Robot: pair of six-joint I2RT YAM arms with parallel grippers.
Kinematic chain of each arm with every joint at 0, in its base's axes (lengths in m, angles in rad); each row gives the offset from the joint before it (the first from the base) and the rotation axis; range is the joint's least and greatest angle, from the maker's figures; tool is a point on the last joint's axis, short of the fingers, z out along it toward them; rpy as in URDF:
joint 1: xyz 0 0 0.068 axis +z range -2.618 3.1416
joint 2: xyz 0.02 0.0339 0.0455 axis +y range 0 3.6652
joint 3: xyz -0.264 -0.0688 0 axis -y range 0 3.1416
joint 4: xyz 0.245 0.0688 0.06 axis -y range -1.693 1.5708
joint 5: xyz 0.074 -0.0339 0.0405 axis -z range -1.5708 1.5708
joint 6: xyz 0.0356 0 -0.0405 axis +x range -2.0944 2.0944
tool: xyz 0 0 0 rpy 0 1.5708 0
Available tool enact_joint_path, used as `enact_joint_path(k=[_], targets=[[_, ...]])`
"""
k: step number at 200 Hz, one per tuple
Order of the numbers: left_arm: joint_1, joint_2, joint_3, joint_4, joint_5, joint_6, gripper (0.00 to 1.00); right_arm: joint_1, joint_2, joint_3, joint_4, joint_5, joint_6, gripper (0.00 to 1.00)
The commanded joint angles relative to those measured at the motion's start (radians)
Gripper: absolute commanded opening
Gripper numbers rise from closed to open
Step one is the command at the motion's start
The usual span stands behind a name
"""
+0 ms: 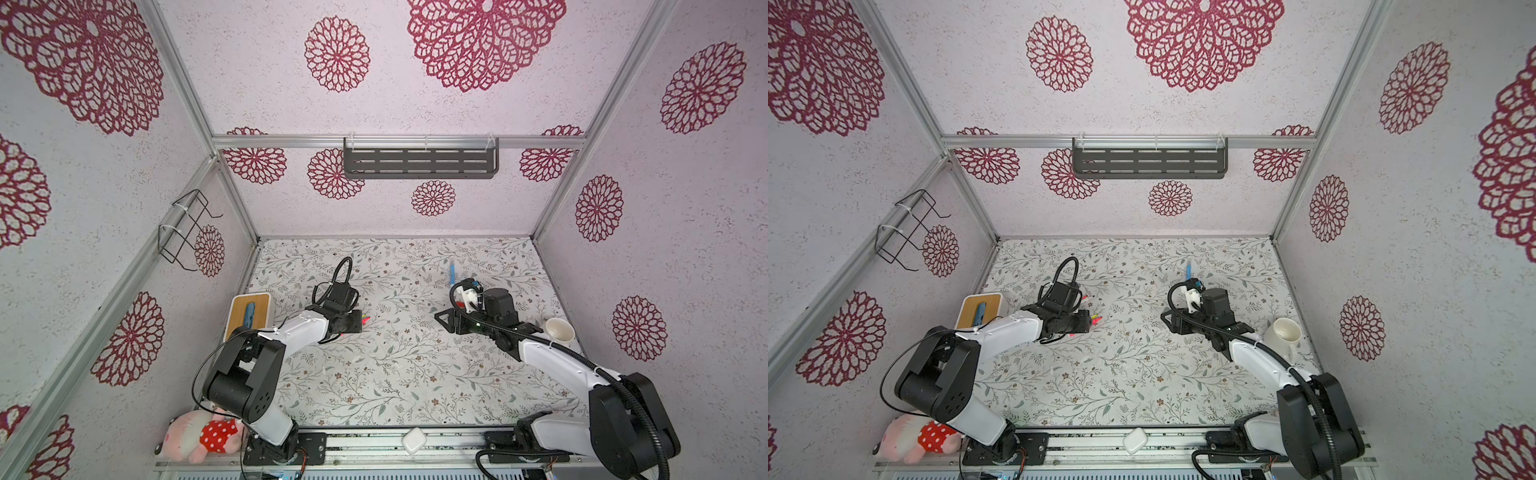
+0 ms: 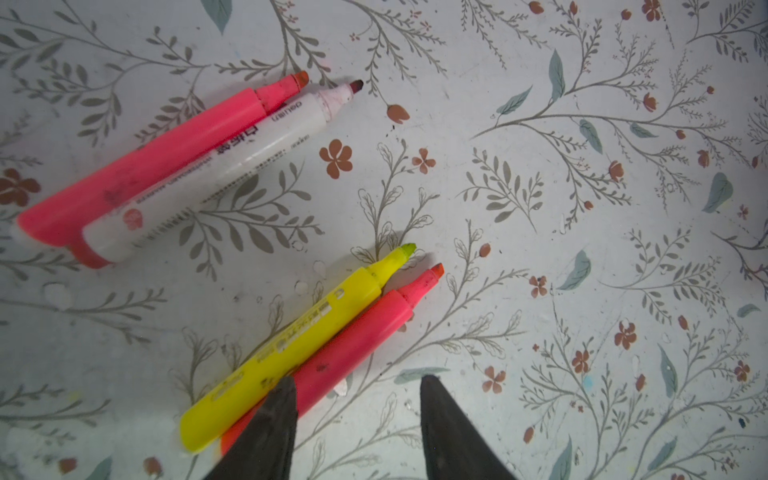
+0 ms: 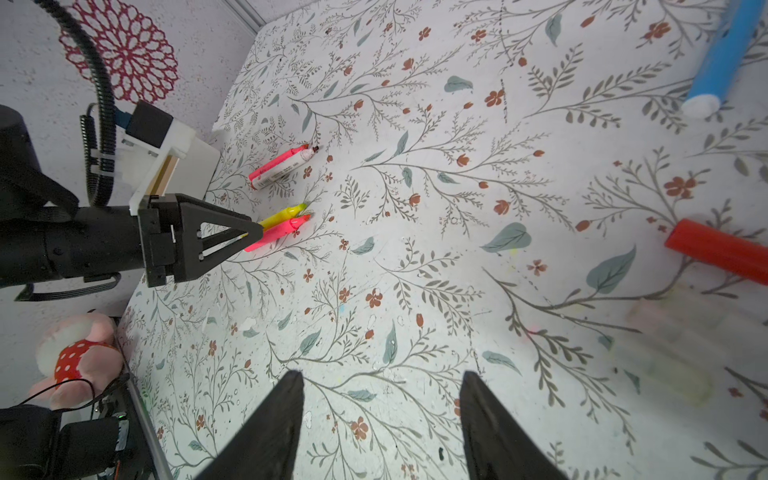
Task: Insert the pens into the pen caps
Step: 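Move the left gripper over the yellow and pink markers while the right gripper withdraws, then lower the left gripper around the pink highlighter and close it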
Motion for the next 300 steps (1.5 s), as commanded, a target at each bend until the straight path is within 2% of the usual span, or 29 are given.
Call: enact_joint_path(k=[1,71,149,190,258,300], targets=[[0.01,0.027,0.023,-0.011,-0.001,0.019,0.49,0.004,-0.038,0.002,0.031,-0.021,0.013,0.61],[-0.008,0.064,0.033,-0.005,0.018,0.019,0.47,0.006,-0.05,-0.01,0.051,-0.015,0.022,0.61],[-0.146,0.096,0.033,-0.041,-0.019,-0.027,0.46,0.006,-0.069,-0.022,0.059,-0.009,0.02,0.61],[-0.189,0.111,0.035,-0.043,-0.023,-0.067,0.45,0.006,-0.084,-0.033,0.067,-0.01,0.023,0.61],[-0.195,0.077,0.041,-0.133,-0.07,-0.053,0.45,0.006,-0.122,-0.045,0.046,0.013,0.016,0.61],[-0.203,0.052,0.008,-0.147,-0.057,-0.057,0.45,0.006,-0.132,-0.044,0.036,0.024,0.012,0.61]])
